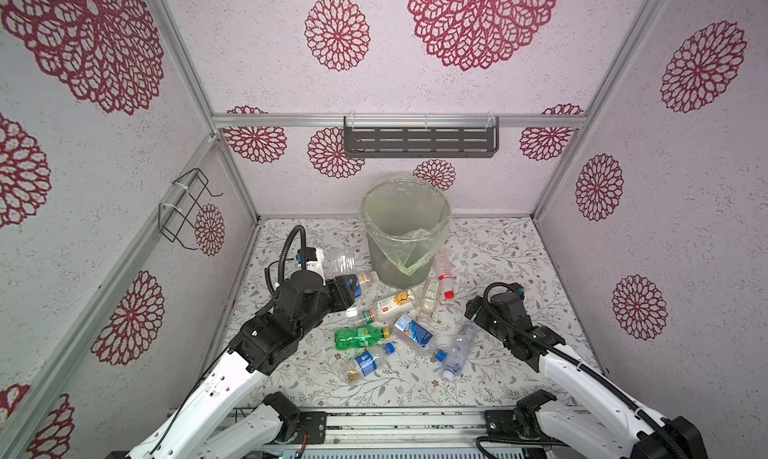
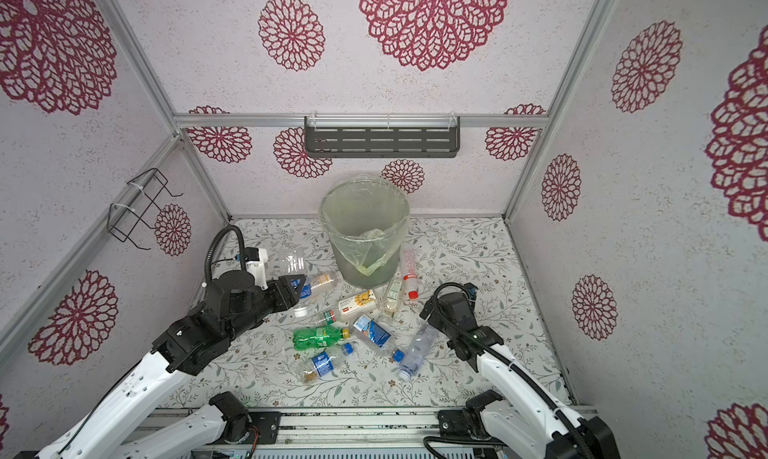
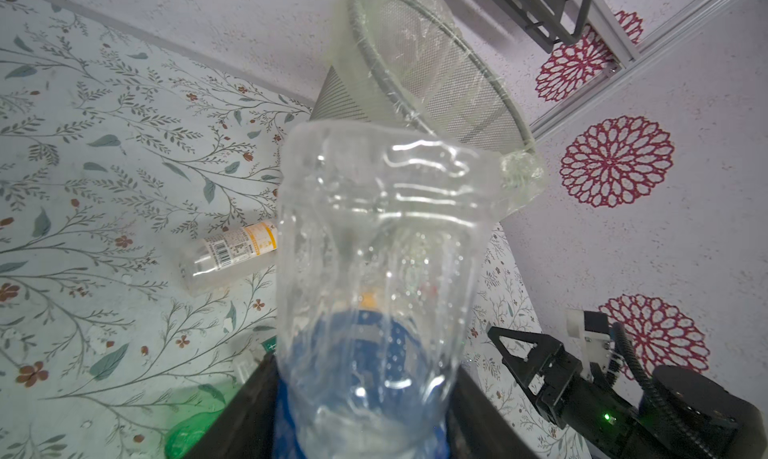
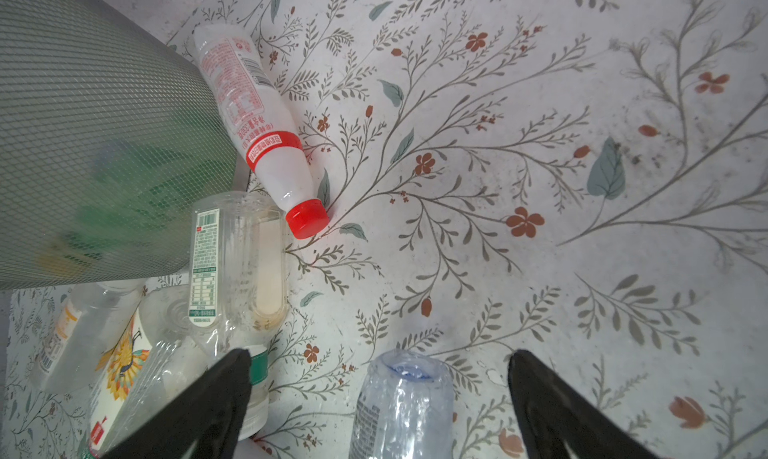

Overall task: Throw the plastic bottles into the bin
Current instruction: 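Carry the clear bottle over the bin and open the left gripper, then withdraw the left gripper from the bin while the right gripper moves toward a clear bottle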

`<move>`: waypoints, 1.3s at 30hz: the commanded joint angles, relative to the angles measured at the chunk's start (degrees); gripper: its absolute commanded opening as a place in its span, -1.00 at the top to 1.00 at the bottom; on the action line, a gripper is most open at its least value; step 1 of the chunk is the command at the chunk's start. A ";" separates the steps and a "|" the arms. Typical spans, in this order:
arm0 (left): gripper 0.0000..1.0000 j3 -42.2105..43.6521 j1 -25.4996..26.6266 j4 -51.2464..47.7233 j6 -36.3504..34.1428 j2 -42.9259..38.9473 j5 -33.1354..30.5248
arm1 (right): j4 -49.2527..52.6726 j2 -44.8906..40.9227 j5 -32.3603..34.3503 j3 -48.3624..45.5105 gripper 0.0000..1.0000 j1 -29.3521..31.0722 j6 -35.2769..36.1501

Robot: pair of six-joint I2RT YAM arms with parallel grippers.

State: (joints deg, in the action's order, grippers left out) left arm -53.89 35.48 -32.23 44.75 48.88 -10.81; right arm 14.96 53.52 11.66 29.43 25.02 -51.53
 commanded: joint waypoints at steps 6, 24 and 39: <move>-0.18 2.82 -1.49 5.11 2.47 -3.16 -0.73 | -0.36 -2.09 -0.39 0.82 -0.98 -0.32 0.99; -0.95 -62.63 -6.00 -2.55 -6.75 48.71 7.29 | 2.44 -6.35 -1.54 0.86 -0.98 -0.54 -1.12; -0.95 -52.06 -10.78 -10.96 -9.00 30.42 10.29 | 8.05 -9.61 -1.82 2.46 -0.98 -0.59 1.52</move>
State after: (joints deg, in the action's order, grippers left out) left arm -110.34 25.43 -41.39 37.04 80.99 -1.08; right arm 21.39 43.90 10.20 29.36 24.62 -51.44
